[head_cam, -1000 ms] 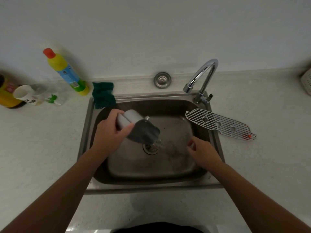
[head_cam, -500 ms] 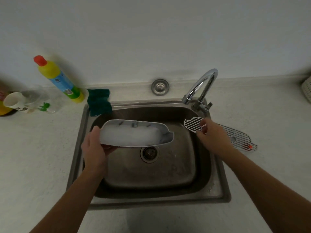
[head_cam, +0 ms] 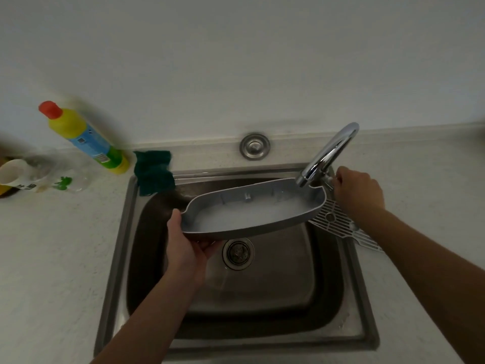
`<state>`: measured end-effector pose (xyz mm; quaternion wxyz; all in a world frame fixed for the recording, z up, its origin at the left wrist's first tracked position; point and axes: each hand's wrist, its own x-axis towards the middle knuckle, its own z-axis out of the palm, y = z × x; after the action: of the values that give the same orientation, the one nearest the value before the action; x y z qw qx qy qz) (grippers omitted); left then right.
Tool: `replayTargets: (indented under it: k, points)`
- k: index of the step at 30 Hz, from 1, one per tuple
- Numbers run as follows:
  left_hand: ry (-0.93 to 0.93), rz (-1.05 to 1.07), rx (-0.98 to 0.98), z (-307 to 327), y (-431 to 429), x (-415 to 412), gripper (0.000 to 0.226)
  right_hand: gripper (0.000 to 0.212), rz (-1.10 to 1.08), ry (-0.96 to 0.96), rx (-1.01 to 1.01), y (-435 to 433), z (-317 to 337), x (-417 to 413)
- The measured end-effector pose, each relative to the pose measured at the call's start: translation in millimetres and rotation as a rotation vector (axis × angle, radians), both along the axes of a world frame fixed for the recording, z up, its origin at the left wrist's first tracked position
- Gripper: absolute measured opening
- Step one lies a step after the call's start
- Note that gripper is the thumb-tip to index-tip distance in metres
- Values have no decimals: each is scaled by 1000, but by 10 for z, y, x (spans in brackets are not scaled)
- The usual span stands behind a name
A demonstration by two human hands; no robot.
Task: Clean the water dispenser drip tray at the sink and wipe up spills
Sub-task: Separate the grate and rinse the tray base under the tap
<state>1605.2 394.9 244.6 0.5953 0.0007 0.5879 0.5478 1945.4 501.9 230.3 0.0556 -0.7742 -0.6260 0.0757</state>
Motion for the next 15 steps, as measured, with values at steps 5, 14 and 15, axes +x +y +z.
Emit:
replayTargets:
  k: [5,14,15]
  points:
    - [-11,-65,25,51,110,79,48,12,55,13,-77,-139,33,-98]
    - [-66,-147,17,77,248,198,52,41,-521,1187,-146,-744,503,-272]
    - [-70,-161,14,67,272,245,53,42,-543,1240,-157,-790,541,-301]
